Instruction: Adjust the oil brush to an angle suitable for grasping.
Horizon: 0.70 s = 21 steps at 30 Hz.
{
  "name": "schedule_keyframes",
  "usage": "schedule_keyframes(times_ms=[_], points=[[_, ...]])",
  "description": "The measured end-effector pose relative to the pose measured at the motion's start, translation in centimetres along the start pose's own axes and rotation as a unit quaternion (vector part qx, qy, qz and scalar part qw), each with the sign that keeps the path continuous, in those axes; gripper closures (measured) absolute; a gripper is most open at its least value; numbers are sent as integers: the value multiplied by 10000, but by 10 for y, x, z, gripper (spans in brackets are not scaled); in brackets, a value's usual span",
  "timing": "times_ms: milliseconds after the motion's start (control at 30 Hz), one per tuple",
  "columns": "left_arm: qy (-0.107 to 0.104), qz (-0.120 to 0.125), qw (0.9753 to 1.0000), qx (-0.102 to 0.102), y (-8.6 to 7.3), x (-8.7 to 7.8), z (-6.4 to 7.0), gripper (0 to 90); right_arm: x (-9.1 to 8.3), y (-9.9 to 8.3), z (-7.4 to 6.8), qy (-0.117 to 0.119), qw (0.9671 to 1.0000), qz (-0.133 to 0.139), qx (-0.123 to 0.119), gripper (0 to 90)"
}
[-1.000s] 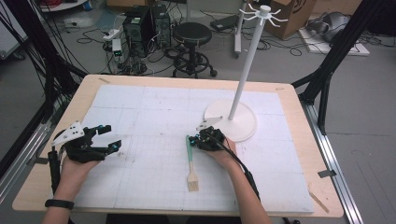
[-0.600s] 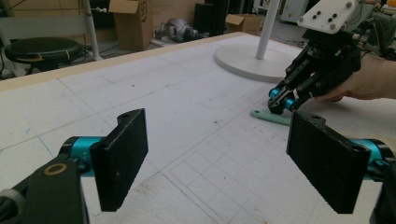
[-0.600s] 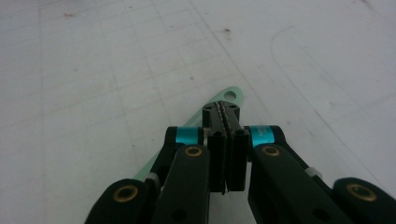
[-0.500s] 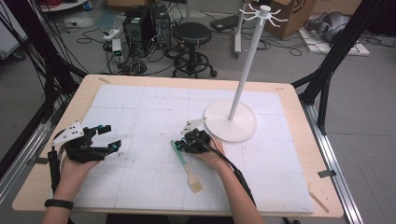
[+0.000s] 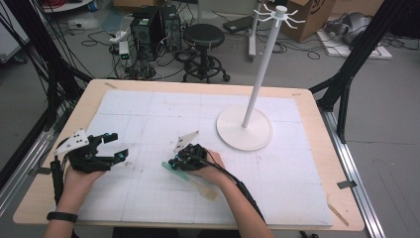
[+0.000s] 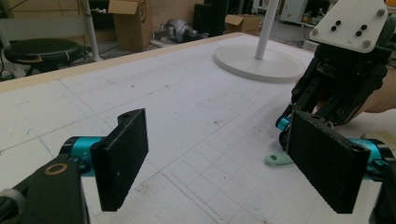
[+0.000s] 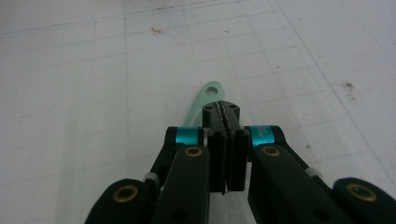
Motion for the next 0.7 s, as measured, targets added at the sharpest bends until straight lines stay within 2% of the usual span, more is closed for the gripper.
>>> schedule_keyframes(times_ms=[67,100,200,267,433,567,700], points=[[13,4,10000,-13,0,0,0,214,0,0,0,-31,10000,-16,3,898],[12,3,10000,-10,0,-1,0,214,-2,1,3,-117,9999,12,-78,897],[22,-30,10000,2,-1,-1,-1,214,-13,4,3,-141,9997,149,112,896],[33,-54,10000,17,-2,-1,-2,213,-25,5,5,-185,9995,231,126,876],[93,-139,9998,80,-5,0,-3,214,-62,-2,10,-474,9975,450,262,819],[193,-230,9993,219,-8,1,-4,212,-99,-17,15,-694,9936,744,484,756],[234,-248,9992,216,-10,1,-7,211,-135,-38,18,-930,9883,1014,659,683]])
Point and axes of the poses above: each handheld gripper's, and its own axes: x roughly forward along the jaws, y roughly out of its top, z roughly to its right, the point moved 10 cm from there along x, roughly forward along the jaws, and after that the axes turned 9 degrees about y, right-handed, at the moved point
